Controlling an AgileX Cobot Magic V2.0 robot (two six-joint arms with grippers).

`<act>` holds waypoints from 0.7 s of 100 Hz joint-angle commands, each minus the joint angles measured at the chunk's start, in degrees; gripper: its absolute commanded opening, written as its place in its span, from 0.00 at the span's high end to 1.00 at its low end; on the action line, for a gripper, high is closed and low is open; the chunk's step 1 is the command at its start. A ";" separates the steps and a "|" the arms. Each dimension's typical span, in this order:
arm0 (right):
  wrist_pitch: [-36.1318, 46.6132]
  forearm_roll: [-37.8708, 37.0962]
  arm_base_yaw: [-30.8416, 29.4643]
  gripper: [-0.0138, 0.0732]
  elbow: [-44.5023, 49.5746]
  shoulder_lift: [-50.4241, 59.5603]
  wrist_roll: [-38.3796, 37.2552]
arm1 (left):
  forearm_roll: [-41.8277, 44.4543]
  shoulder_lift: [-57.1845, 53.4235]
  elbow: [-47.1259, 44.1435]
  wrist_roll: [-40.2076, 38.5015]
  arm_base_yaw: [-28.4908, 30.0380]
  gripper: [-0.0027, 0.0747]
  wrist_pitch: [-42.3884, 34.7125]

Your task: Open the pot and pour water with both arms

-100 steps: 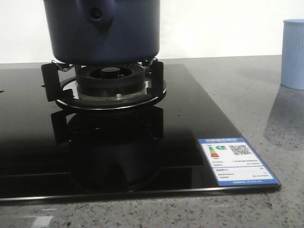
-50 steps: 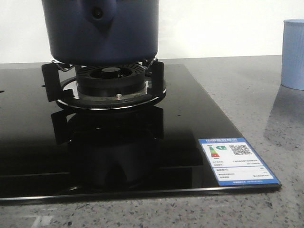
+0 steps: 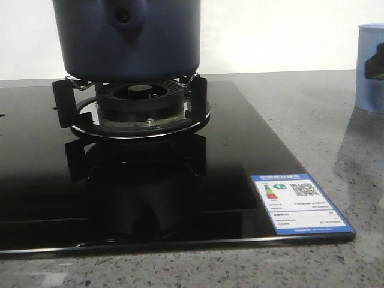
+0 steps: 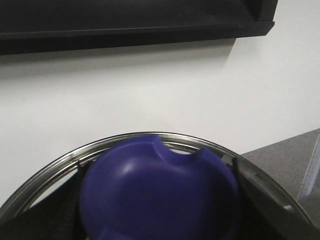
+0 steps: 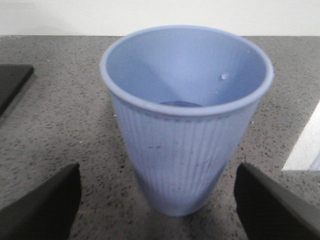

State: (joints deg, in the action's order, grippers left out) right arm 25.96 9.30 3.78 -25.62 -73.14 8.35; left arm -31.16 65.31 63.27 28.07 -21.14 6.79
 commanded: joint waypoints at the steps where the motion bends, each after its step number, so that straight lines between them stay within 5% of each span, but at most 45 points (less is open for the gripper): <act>1: 9.84 -0.43 0.14 0.17 -1.71 -1.98 0.40 | -0.35 -1.80 2.10 0.07 0.19 0.52 -5.27; 37: 25.34 0.41 -0.05 0.17 -1.92 -11.68 0.40 | -0.35 -1.80 2.10 0.07 0.19 0.52 -5.27; 70: 25.47 3.07 -0.20 0.18 -7.15 -16.99 0.40 | -0.35 -1.80 2.10 0.07 0.19 0.52 -5.27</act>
State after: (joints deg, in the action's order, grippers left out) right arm 46.83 12.54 3.78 -30.62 -91.29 8.35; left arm -31.16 65.31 63.27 28.07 -21.14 6.87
